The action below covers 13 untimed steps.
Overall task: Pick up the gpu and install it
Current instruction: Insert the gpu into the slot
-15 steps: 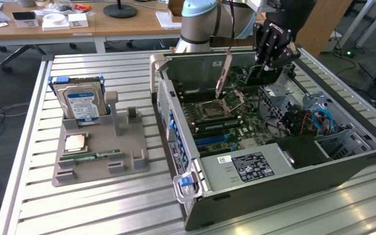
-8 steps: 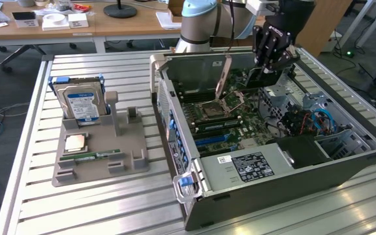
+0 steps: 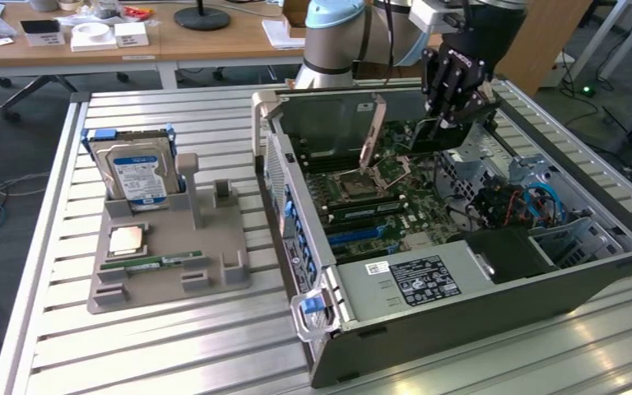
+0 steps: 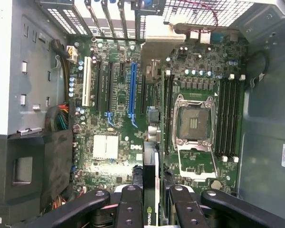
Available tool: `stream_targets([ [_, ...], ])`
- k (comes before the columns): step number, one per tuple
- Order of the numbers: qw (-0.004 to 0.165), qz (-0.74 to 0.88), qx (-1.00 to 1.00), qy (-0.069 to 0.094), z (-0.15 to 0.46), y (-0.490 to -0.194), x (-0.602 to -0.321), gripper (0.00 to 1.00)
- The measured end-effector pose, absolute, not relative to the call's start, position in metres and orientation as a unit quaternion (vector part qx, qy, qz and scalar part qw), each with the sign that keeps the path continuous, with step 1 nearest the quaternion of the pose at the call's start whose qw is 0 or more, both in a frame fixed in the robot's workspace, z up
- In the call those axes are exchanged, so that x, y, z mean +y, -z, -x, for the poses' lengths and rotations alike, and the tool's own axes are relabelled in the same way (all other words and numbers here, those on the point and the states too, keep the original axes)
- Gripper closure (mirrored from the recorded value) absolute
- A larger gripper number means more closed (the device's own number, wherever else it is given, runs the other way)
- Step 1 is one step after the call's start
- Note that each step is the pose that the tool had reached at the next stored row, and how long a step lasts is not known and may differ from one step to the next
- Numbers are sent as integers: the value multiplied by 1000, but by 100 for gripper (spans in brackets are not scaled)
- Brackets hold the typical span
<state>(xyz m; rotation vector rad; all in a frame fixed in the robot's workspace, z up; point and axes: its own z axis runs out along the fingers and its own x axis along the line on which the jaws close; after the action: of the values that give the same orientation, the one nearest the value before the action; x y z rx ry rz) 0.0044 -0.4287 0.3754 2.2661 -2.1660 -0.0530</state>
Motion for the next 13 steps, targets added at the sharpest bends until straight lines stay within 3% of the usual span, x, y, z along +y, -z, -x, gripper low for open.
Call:
stream_targets([
  [13, 3, -723, -691, 16, -1, -367, -429, 74],
])
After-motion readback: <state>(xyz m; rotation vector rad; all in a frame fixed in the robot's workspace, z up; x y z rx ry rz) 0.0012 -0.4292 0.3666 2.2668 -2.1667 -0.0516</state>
